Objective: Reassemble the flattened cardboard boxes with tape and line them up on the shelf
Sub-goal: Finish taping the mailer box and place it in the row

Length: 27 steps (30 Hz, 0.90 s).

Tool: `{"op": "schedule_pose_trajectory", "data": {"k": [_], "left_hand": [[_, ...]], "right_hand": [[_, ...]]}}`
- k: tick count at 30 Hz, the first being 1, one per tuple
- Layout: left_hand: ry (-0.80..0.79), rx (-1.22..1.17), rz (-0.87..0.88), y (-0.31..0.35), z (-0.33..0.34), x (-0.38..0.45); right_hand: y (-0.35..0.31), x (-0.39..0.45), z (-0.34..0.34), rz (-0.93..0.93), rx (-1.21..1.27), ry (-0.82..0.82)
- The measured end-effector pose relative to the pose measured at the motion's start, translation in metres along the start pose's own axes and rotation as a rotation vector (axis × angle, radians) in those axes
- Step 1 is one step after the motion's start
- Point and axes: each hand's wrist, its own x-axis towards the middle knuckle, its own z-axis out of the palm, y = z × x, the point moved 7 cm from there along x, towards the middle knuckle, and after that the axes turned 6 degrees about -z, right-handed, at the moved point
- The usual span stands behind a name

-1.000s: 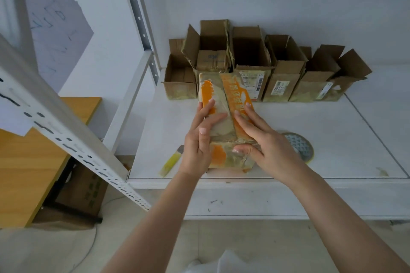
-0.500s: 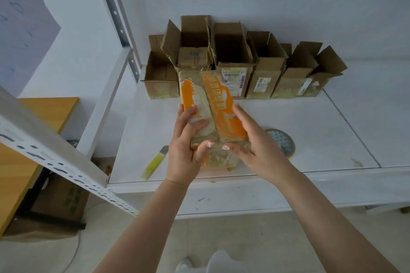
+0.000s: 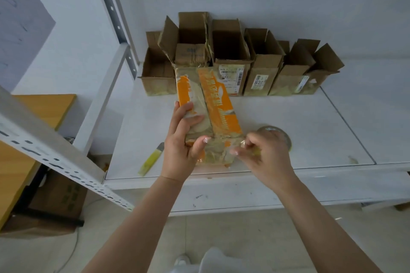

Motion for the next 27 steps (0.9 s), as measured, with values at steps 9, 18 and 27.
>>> {"op": "schedule_pose_trajectory", "data": {"k": [9,18,27], "left_hand": [[0.004,0.004,-0.008,0.003,-0.001,0.001],[-0.032,0.045,-0.012,0.001,-0.002,0.003],[-0.088,0.073,-0.005,0.003,0.001,0.004]], "right_hand": [[0.035,-0.008,0.023,0.159,0.243,-0.135],[0.026,-0.001,0.034,0.025,0.051,-0.23],[0.025,0.002,0.024,0.052,-0.062,-0.238]]}}
